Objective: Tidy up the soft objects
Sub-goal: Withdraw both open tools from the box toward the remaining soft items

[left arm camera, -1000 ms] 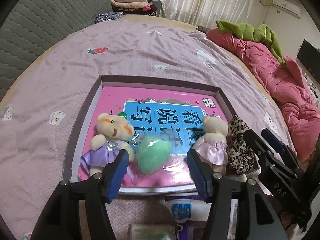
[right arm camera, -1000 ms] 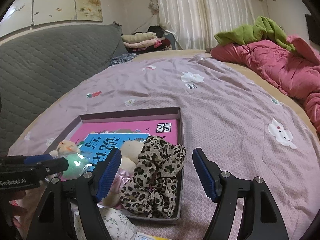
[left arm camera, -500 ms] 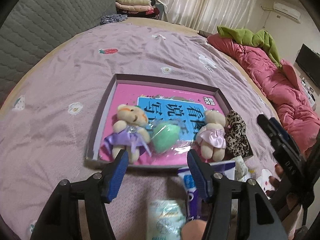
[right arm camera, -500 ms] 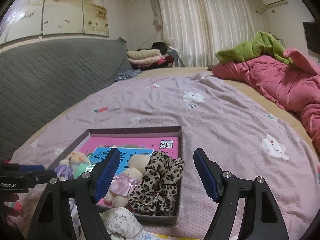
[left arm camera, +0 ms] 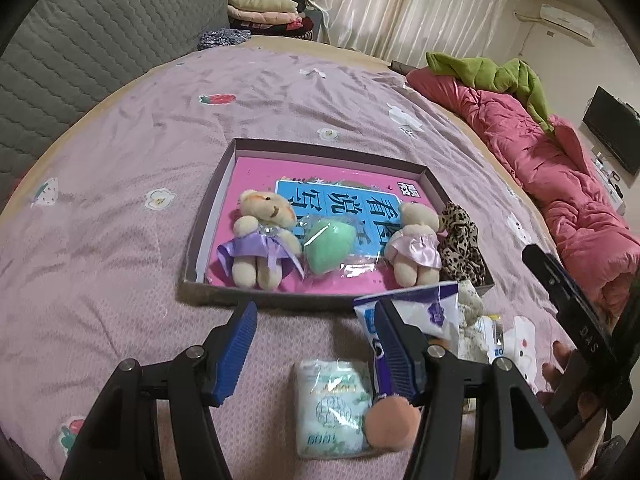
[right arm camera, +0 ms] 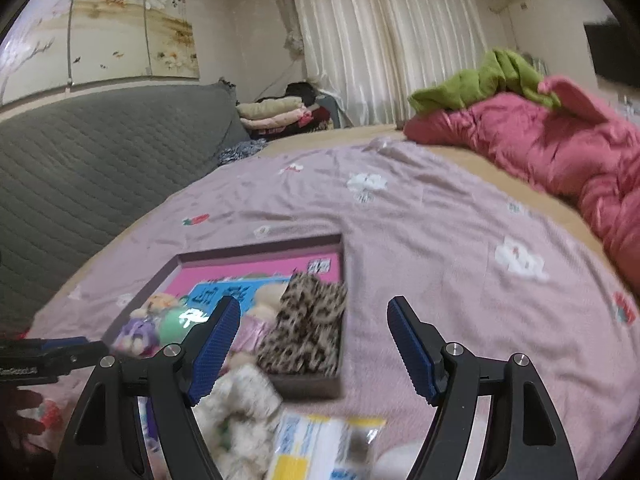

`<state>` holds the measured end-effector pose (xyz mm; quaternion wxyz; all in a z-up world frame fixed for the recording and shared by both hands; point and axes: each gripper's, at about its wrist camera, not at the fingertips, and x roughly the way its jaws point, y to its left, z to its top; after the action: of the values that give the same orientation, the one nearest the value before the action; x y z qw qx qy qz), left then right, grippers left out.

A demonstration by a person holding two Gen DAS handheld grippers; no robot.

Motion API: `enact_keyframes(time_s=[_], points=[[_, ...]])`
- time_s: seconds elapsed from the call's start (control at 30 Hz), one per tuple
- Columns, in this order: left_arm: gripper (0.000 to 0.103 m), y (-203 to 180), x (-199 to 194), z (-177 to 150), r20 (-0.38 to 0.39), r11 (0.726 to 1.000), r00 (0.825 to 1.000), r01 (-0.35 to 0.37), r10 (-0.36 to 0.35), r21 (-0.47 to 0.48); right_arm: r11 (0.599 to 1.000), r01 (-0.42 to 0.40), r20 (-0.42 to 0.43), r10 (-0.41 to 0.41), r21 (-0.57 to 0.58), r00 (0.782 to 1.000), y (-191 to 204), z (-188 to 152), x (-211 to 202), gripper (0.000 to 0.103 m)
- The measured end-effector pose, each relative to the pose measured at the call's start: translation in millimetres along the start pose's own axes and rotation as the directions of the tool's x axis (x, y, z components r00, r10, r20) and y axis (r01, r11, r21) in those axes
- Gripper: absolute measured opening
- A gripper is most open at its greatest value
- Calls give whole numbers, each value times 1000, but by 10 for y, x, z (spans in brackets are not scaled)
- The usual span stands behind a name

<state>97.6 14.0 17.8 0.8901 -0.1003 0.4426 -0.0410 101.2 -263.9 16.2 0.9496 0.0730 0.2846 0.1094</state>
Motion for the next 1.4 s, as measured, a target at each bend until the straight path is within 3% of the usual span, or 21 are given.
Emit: enact_keyframes(time_s=[0.63,1.4], points=[[61,18,-213,-254,-18,1000,1000,18,-17,14,995,31,-32,-34,-98,999,221,-287,-344,77],[61,-267,-333,-623,-77,991,996,58,-49,123,988,5,-69,-15,-152,998,457,-461,-578,77]])
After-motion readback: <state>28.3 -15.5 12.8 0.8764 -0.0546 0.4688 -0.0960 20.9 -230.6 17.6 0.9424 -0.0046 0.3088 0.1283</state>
